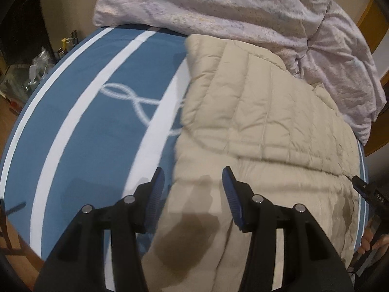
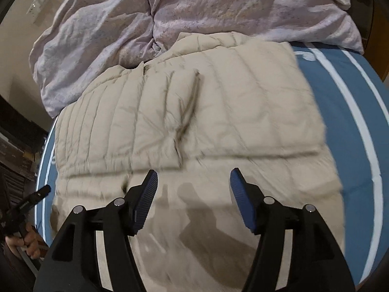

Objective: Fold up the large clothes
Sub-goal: 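Move both open tools down along the jacket toward its hem, then close the right tool on the hem while the left tool grips the hem too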

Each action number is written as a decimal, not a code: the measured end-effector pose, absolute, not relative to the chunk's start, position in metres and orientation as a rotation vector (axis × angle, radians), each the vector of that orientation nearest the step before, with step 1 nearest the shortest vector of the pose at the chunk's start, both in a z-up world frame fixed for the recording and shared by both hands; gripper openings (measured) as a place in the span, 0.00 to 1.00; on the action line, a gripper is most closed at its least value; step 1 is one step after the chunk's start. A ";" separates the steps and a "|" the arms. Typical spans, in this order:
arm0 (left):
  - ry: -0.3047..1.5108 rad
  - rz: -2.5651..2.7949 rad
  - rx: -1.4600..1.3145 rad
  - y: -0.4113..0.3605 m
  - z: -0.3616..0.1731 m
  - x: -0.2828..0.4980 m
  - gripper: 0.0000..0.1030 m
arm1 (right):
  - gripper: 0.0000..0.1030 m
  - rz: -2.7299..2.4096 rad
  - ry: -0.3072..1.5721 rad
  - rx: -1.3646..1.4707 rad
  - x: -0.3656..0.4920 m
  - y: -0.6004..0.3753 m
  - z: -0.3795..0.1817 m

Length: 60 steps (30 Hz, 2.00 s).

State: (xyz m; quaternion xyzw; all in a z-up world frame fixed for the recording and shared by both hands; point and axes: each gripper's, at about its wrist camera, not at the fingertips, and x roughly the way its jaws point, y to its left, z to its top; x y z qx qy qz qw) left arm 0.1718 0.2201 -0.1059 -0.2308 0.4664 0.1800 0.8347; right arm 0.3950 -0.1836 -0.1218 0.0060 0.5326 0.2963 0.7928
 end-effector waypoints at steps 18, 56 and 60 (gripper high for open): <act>0.979 0.373 -0.562 0.191 -0.133 0.033 0.49 | 0.62 0.505 1.125 0.068 0.331 -0.354 -0.139; 0.908 0.326 -0.725 0.163 -0.164 -0.024 0.32 | 0.15 0.697 1.192 0.269 0.267 -0.412 -0.181; 0.903 0.322 -0.732 0.161 -0.164 -0.027 0.14 | 0.08 0.736 1.179 0.314 0.268 -0.413 -0.176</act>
